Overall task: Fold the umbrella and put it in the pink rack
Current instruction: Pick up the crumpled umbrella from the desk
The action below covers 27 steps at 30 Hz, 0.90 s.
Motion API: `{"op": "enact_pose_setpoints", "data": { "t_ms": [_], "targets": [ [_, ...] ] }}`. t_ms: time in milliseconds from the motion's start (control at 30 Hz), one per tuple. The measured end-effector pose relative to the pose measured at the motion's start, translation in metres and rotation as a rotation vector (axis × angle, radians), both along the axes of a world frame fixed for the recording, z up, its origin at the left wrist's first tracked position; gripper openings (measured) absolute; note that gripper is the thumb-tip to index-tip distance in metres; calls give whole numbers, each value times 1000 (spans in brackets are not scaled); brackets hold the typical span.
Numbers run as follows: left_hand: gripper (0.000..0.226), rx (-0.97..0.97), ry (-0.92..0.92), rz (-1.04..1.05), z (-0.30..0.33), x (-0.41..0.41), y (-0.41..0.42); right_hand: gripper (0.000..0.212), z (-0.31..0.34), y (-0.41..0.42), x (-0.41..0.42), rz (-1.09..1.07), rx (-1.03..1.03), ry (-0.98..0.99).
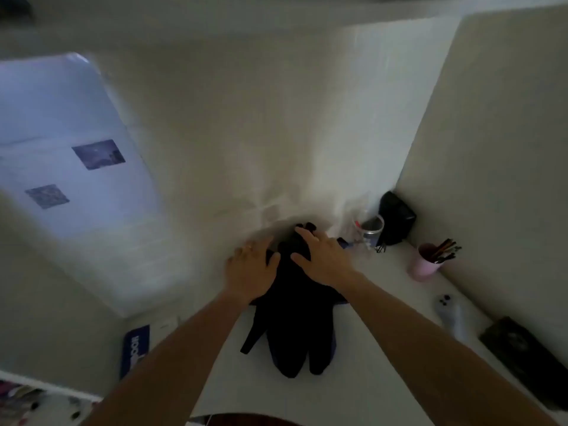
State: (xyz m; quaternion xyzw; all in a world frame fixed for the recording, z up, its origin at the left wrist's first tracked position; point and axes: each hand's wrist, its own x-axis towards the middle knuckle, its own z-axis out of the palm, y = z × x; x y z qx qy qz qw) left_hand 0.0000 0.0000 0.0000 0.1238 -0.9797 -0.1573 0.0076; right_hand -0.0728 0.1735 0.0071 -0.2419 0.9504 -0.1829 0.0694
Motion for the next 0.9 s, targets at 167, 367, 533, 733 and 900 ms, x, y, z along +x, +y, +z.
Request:
{"op": "enact_pose_setpoints", "data": {
  "t_ms": [167, 367, 533, 733, 900],
  "targets": [
    [53, 119, 16, 19, -40, 1, -2, 50, -43, -28, -7, 15, -9, 94],
    [49, 189, 107, -104, -57, 25, 2, 23, -59, -4, 43, -125, -118, 154],
    [49, 108, 110, -177, -79, 41, 11, 28, -94, 39, 94, -239, -79, 13],
    [55, -6, -18, -282, -133, 63, 29, 54, -154, 74, 138, -317, -9, -96],
    [59, -61, -20, -276, -193, 72, 33, 64, -210, 88, 154, -343, -69, -16]
  ]
}}
